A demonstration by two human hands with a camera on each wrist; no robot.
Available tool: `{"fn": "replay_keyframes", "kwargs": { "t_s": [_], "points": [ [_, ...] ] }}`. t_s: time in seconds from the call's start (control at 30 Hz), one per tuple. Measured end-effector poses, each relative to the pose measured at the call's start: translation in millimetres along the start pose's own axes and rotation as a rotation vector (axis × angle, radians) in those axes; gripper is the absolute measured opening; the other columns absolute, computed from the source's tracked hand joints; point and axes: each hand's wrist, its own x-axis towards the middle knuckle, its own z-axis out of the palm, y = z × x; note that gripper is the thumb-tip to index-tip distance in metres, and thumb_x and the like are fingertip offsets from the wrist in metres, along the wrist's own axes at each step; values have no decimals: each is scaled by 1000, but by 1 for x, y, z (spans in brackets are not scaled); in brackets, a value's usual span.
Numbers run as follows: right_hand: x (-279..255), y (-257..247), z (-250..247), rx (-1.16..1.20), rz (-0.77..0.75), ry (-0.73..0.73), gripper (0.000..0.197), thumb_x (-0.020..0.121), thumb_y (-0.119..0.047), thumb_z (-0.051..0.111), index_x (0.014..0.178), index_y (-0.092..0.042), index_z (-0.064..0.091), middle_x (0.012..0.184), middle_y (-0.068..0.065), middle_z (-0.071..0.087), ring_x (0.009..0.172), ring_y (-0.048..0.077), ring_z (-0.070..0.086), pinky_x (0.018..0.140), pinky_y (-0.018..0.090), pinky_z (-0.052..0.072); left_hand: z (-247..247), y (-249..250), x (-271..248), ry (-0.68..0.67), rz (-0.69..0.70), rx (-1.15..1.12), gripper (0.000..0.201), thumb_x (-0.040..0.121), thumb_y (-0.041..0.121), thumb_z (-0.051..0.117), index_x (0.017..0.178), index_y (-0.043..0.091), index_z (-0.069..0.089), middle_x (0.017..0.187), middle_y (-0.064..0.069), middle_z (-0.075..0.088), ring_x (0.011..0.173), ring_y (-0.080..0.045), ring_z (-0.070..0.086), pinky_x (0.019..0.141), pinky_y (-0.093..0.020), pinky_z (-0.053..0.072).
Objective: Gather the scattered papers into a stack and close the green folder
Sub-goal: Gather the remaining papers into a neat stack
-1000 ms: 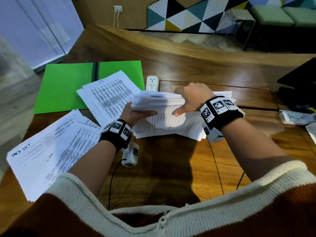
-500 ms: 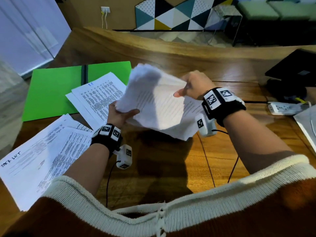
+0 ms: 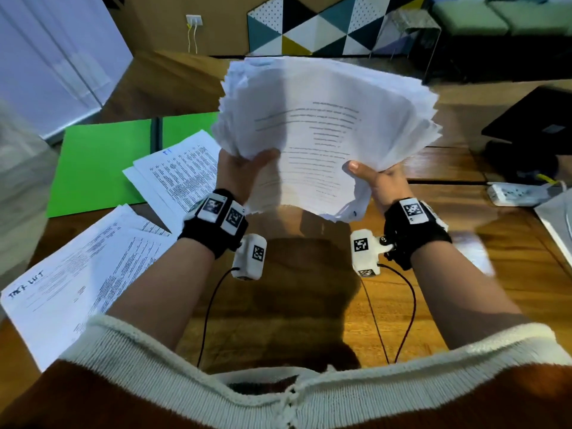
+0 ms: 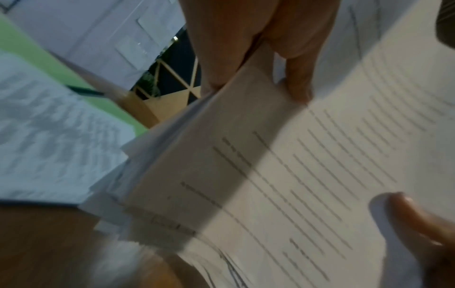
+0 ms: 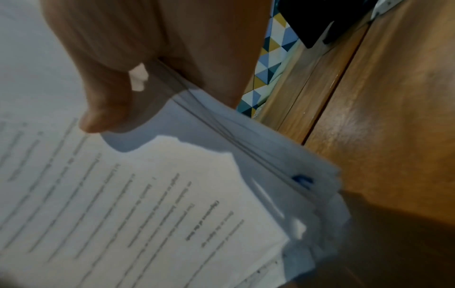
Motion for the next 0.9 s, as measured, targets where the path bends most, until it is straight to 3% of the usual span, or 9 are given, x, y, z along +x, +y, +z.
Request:
{"fn": "replay_keyframes", "kwargs": {
  "t_s": [0.1,0.17,0.23,0.3,0.37,0.5,0.63,0.8,0.9],
  "points": [
    [-7,13,-7,36,99,-12,67,60,-13,85,121,-2,59,105,1,73,102,14,68,88,31,54,-3,-26,-9,-46,-25,-4,54,65,4,83,112,6,55,96,-1,65,70,18,60,67,-9,50],
    [-13,22,-9,51,110,-52,84,48,-16,91,124,-4,58,118,10,68,113,26,63,98,46,49,-7,-36,-19,-128,-80,-15,73,53,17,90,117,4,57,113,-8,66,96,-5,67,84,-29,56],
    [-16,26,-8,44,91,-71,83,47,-14,92,122,-1,59,119,13,66,114,28,62,100,51,47,-11,-50,-22,-183,-69,-27,86,46,29,92,120,2,58,117,-13,66,110,-25,63,94,-49,51],
    [-17,24,-6,43,64,-72,74,51,-8,88,120,-3,60,118,12,67,113,27,62,99,48,48,-13,-48,-24,-204,-101,-84,94,40,36,95,119,-2,59,116,-18,66,110,-32,62,94,-54,49],
    [-18,17,-3,58,35,-59,68,55,-1,84,119,-7,61,115,8,69,111,24,64,94,41,52,-11,-35,-24,-183,-94,-147,92,32,37,96,109,0,63,105,-15,70,100,-30,67,86,-46,55],
    [-20,-7,6,158,-39,-62,51,55,-5,77,103,-14,64,95,-4,75,93,14,70,76,26,55,-10,-10,-17,-125,-27,-220,61,33,29,88,87,15,64,71,10,73,66,-6,68,64,-25,56],
    [-18,-19,13,152,-66,-37,49,52,-8,80,98,-14,67,92,-2,75,91,15,71,75,27,55,-10,-1,-11,-71,53,-204,61,44,29,84,95,2,63,83,-2,71,76,-18,65,74,-35,55],
    [-19,-20,13,188,-63,-26,44,56,-1,76,97,-11,66,90,0,75,88,16,71,73,27,55,-11,1,-9,-76,89,-213,61,45,29,81,96,19,50,89,-3,61,82,-19,57,80,-39,50],
    [-22,-7,5,112,-48,-39,46,65,9,73,102,-16,63,96,-4,73,91,9,70,73,22,55,-17,-16,-14,-129,0,-229,83,43,24,85,115,1,50,101,-13,63,88,-23,62,77,-36,55]
  ]
}}
